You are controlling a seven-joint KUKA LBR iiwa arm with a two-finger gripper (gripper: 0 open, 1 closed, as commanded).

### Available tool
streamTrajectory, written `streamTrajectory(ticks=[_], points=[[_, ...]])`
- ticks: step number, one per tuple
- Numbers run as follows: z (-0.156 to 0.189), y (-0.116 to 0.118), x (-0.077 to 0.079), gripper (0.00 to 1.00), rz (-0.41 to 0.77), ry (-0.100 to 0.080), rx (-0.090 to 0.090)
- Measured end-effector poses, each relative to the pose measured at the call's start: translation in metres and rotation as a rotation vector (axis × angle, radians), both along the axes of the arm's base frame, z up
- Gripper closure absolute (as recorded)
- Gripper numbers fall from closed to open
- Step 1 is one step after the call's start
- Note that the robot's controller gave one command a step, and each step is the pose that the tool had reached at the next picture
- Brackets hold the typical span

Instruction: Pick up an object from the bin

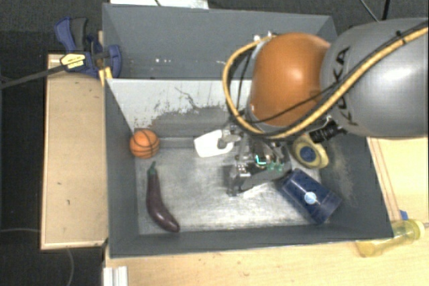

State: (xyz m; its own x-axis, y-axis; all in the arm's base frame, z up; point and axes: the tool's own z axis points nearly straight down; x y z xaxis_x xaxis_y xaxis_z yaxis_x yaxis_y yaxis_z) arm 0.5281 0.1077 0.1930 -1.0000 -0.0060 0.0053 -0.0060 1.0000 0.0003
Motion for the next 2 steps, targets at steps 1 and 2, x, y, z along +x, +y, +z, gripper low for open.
streamTrajectory(ticks=[1,2], points=[[0.004,0.000,0.002,0.00,-0.003,-0.008,0.001],[-0.036,-0.016,0.012,0.00,-0.018,-0.017,0.003]])
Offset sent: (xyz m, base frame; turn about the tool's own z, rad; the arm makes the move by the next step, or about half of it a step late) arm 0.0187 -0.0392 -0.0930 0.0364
